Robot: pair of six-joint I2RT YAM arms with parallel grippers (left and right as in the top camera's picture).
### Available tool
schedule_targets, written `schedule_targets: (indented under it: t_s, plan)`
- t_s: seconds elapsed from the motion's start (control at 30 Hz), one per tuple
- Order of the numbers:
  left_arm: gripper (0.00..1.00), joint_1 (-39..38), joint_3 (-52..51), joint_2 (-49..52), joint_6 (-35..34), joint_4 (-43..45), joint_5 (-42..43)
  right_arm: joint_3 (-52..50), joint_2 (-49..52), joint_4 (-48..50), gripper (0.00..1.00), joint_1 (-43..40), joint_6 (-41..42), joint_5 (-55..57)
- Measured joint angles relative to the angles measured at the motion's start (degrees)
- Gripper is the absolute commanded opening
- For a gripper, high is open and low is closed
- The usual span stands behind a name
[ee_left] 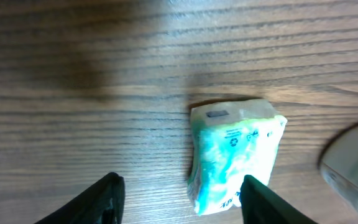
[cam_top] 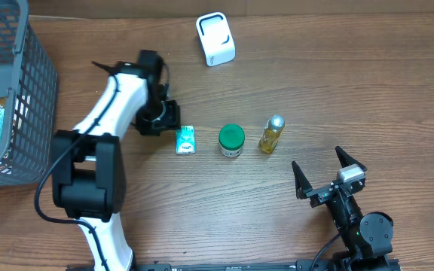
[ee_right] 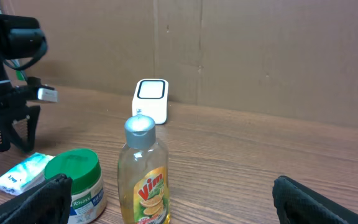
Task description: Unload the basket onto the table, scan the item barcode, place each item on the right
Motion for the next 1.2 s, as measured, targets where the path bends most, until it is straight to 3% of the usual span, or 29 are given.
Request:
schedule_targets:
  t_s: [0.23, 0.47, 0.5, 0.53, 0.6, 0.83, 1.03, 1.2]
  plan:
    - [0.52, 0.98, -5.16, 0.0, 3.85, 6.21, 6.97, 0.0, 0.0, 0.02, 1.0, 0.0, 0.02, 0.0]
    - [0.45, 0.15, -10.84, -0.07, 2.29, 11.26, 9.35, 0.0, 0.0, 0.0, 1.0, 0.0, 0.02, 0.02]
    - [0.42, 0.15, -11.56, -0.39, 1.75, 12.57, 9.94, 0.0, -0.02, 0.04, 1.0, 0.0, 0.0, 0.0]
    - [0.24, 0.15, -12.15, -0.61, 1.18, 13.94, 10.4, 0.0, 0.0, 0.02, 1.0, 0.0, 0.0, 0.0]
    - [0.07, 0.15, -13.35, -1.16, 0.22, 16.41, 10.8, 0.0, 0.0, 0.0, 1.0, 0.0, 0.02, 0.02]
    - [0.06, 0.15, -12.57, -1.36, -0.55, 14.43, 11.58, 0.0, 0.0, 0.02, 1.0, 0.0, 0.02, 0.02]
    - [0.04, -0.48, -4.33, -1.38, -0.72, 3.89, 1.64, 0.0, -0.02, -0.02, 1.0, 0.0, 0.02, 0.0]
    - [0.04, -5.07, 1.18, -1.86, -2.32, -1.14, -16.28, 0.0, 0.0, 0.02, 1.0, 0.0, 0.0, 0.0]
